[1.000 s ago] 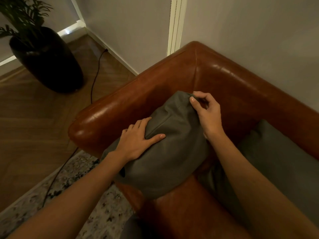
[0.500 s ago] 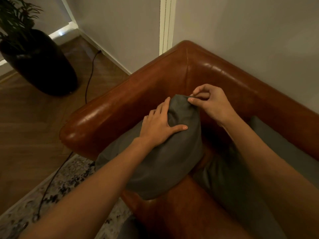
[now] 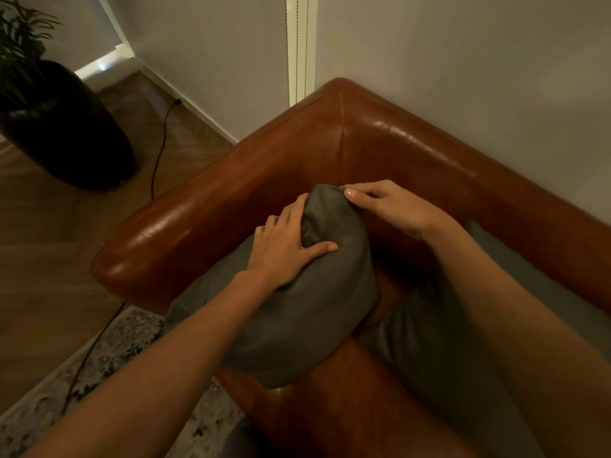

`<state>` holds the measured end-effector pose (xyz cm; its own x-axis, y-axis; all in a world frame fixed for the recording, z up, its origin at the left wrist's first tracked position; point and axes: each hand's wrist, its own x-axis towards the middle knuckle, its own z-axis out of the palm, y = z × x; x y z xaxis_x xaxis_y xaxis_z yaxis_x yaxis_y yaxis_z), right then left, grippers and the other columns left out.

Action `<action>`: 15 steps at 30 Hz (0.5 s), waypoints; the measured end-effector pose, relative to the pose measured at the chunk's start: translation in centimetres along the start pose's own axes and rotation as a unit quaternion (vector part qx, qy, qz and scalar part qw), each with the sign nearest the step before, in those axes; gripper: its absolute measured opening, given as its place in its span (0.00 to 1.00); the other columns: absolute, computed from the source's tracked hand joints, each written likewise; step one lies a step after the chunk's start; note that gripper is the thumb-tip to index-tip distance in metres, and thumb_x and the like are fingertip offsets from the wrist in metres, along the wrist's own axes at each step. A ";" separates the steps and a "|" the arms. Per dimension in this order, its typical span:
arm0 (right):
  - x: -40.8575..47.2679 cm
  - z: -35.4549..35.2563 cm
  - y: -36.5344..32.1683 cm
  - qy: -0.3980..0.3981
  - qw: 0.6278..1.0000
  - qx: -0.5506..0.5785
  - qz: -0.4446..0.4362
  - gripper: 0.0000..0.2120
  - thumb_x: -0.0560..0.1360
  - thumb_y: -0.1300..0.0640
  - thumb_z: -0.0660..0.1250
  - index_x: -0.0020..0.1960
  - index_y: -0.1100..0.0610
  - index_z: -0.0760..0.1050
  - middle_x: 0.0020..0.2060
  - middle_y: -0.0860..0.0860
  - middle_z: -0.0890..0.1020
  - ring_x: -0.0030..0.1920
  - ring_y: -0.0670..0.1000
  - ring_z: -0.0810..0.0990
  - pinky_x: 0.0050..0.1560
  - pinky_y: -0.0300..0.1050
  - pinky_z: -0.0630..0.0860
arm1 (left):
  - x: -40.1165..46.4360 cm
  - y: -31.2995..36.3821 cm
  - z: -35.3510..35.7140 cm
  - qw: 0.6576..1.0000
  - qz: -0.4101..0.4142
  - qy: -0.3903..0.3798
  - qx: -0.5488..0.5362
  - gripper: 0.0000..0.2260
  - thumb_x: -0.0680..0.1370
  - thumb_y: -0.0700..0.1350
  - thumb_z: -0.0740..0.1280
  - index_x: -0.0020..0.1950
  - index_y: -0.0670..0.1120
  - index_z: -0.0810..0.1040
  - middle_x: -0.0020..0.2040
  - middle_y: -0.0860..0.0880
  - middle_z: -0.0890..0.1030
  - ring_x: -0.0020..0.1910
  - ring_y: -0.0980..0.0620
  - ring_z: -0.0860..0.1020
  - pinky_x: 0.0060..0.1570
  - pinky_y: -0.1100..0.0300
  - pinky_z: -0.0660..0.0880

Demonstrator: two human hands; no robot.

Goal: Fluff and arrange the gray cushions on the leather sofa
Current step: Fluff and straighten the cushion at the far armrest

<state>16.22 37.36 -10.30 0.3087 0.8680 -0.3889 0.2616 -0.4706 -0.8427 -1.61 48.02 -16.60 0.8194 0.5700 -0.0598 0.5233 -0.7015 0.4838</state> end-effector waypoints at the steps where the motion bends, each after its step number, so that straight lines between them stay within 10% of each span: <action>1: 0.0 -0.2 0.1 0.008 0.999 -0.019 -0.026 0.14 0.81 0.51 0.60 0.64 0.52 0.77 0.54 0.34 0.78 0.51 0.29 0.75 0.47 0.22 0.68 | 0.0 -0.1 0.0 1.000 0.000 0.001 0.004 0.45 0.70 0.72 0.61 0.79 0.52 0.47 0.77 0.51 0.60 0.68 0.43 0.67 0.63 0.47 0.64; 7: 0.7 1.2 1.1 0.154 0.982 -0.068 -0.086 0.05 0.77 0.56 0.70 0.51 0.53 0.82 0.48 0.46 0.84 0.53 0.43 0.80 0.60 0.45 0.76 | -0.5 0.2 0.0 1.000 0.007 0.004 0.001 0.44 0.70 0.73 0.60 0.78 0.53 0.49 0.77 0.52 0.60 0.68 0.45 0.66 0.65 0.46 0.63; 15: 1.4 2.5 1.8 0.280 0.943 0.172 -0.058 0.14 0.70 0.66 0.75 0.47 0.58 0.71 0.45 0.50 0.77 0.46 0.41 0.77 0.46 0.31 0.75 | -0.7 0.6 0.1 0.999 0.020 0.008 -0.032 0.42 0.72 0.71 0.60 0.78 0.52 0.51 0.76 0.52 0.63 0.69 0.46 0.67 0.65 0.48 0.62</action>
<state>14.88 38.16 -13.26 0.7563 0.6448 -0.1103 0.0411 -0.2150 -0.9758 -1.79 47.17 -16.35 0.8347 0.5502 -0.0251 0.4741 -0.6946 0.5410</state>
